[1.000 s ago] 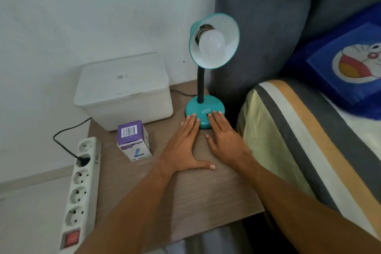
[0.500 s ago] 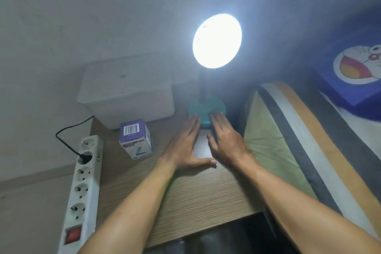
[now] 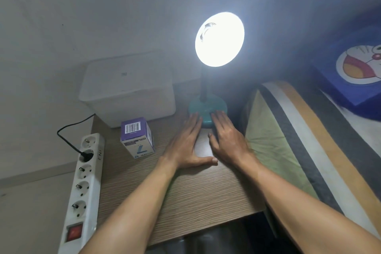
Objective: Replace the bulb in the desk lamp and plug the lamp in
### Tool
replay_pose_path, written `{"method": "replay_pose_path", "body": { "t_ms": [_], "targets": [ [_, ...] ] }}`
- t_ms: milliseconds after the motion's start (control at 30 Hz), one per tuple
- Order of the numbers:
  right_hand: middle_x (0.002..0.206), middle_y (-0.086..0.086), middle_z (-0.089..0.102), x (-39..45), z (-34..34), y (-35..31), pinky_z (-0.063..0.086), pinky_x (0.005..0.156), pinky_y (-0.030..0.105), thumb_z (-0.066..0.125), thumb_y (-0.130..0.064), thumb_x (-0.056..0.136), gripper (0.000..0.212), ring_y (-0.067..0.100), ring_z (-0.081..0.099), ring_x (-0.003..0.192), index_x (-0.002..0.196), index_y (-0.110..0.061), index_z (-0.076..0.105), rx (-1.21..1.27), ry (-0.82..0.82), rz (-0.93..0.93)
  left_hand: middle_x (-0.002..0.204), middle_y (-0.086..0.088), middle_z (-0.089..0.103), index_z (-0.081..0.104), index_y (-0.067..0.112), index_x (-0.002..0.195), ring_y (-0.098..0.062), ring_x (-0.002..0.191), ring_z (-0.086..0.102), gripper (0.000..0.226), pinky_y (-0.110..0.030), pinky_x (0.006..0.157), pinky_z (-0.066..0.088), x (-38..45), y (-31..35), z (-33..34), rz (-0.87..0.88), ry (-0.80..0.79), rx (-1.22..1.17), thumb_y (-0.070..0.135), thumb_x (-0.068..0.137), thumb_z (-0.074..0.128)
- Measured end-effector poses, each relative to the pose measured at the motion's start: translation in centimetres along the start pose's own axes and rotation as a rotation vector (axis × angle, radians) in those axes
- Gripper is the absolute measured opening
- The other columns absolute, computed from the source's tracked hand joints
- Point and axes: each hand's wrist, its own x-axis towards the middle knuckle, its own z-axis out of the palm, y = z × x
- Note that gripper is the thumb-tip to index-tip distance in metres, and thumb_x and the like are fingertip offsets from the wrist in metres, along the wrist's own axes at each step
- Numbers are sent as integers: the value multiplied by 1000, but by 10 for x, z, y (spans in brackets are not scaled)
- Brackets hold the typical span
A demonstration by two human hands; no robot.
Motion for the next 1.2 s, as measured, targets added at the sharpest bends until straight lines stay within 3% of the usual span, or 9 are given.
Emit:
{"method": "replay_pose_path", "body": {
  "t_ms": [200, 333, 533, 667, 833, 1000, 1200],
  "targets": [
    [153, 17, 41, 0, -2, -1, 24, 121, 37, 57, -24, 88, 66, 31, 33, 145, 147, 1, 40, -10, 13, -7, 170, 0, -14, 5, 11, 167, -16, 160, -14, 143, -33, 132, -2, -1, 0, 0, 7, 2, 9, 85, 67, 74],
    [147, 18, 47, 3, -5, -2, 29, 118, 36, 61, -23, 83, 66, 32, 41, 139, 143, 0, 45, -18, 33, -4, 170, -1, -13, 6, 10, 167, -18, 161, -12, 144, -38, 133, 3, 0, -2, 2, 11, 7, 5, 91, 64, 66],
    [140, 15, 52, 7, -8, -5, 40, 108, 35, 64, -25, 81, 64, 30, 46, 131, 140, -3, 49, -33, 49, 20, 173, -6, -8, 7, 9, 167, -16, 160, -12, 144, -34, 132, -1, 1, -2, 3, 15, 18, -5, 86, 65, 73],
    [136, 13, 54, 11, -7, -5, 50, 98, 37, 64, -28, 79, 64, 28, 49, 125, 138, -5, 51, -67, 28, 29, 172, -1, -17, 1, 11, 167, -13, 159, -17, 144, -28, 129, -7, -1, -3, 1, 19, 3, -12, 85, 67, 73],
    [132, 11, 55, 15, -7, -5, 54, 85, 35, 64, -34, 79, 64, 26, 52, 120, 136, -6, 54, -124, 12, 60, 175, -1, -15, -3, 14, 168, -10, 160, -18, 142, -32, 131, -5, -5, -1, 1, 11, -4, -46, 85, 70, 71],
    [132, 10, 56, 14, -10, -10, 54, 88, 35, 66, -31, 78, 64, 26, 54, 119, 136, -7, 54, -137, -4, 91, 174, 1, -17, -5, 15, 167, -7, 156, -22, 141, -24, 125, -13, -7, 2, -5, 19, -27, -39, 81, 72, 74],
    [155, 5, 36, 20, -40, -16, 38, 113, 39, 63, -31, 86, 77, 21, 35, 142, 154, -16, 29, -31, -229, 143, 171, -3, -28, -19, 16, 164, -10, 152, -27, 138, -34, 127, -8, -8, 16, -22, -37, -191, 27, 82, 79, 66]
  ]
}}
